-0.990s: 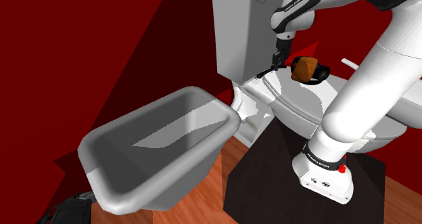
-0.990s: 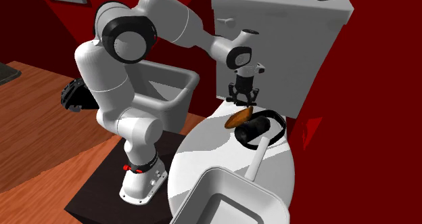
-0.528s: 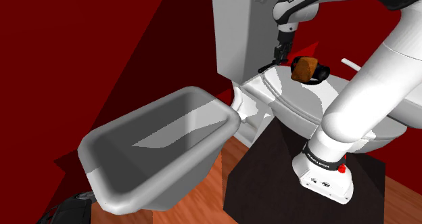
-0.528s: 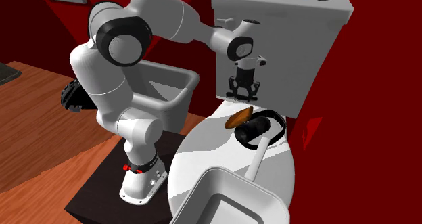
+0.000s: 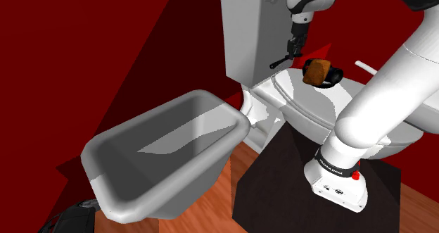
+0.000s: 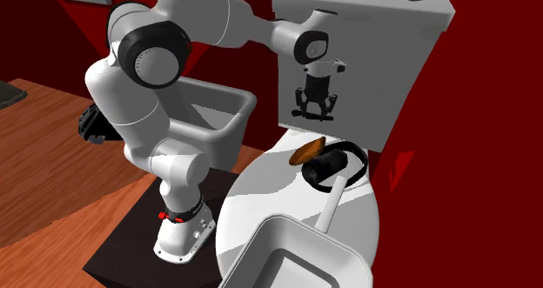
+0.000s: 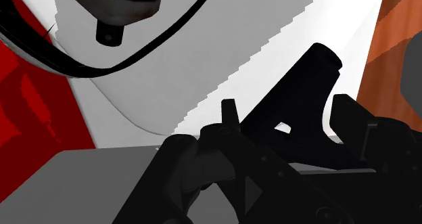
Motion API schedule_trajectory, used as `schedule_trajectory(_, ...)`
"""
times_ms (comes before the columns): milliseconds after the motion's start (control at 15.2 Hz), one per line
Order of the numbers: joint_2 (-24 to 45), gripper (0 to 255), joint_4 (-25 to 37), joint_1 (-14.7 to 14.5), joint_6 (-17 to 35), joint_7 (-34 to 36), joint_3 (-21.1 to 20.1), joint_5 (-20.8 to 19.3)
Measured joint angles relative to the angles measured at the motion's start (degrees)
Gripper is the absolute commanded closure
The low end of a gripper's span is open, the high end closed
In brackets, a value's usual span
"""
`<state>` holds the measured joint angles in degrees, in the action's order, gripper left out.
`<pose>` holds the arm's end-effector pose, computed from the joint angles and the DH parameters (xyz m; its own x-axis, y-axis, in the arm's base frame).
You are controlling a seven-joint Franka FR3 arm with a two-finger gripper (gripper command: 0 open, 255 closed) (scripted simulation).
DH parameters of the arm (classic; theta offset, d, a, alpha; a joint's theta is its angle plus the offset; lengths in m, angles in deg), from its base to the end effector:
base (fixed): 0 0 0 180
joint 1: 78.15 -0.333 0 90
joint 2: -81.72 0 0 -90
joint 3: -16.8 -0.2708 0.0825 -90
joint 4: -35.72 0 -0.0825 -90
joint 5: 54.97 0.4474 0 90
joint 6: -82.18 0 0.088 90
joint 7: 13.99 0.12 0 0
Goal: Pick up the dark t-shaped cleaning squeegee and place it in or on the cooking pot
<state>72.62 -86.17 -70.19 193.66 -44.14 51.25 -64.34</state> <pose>0.4118 -0.3947 0.3782 0.9872 -0.1423 -0.0724 -0.1407 -0.9897 0.0267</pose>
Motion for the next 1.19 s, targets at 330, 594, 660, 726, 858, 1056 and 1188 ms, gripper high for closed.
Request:
schedule_trajectory(330,-1.17,255,2.82,-0.13,-3.88,0.31,-0.55,-0.35)
schedule_trajectory(594,-1.63,255,5.76,-0.22,-7.22,0.2,-0.85,-0.38)
schedule_trajectory(660,-1.78,255,6.22,-0.24,-7.82,0.22,-0.92,-0.41)
schedule_trajectory(726,-1.76,255,7.1,-0.3,-8.68,0.22,-1.01,-0.34)
schedule_trajectory(858,-1.78,255,8.49,-0.32,-10.08,0.03,-1.05,-0.3)
schedule_trajectory(1056,-2.18,255,10.39,-0.35,-12.33,-0.04,-1.26,-0.41)
schedule_trajectory(1188,-2.08,255,12.14,-0.44,-13.99,-0.15,-1.37,-0.28)
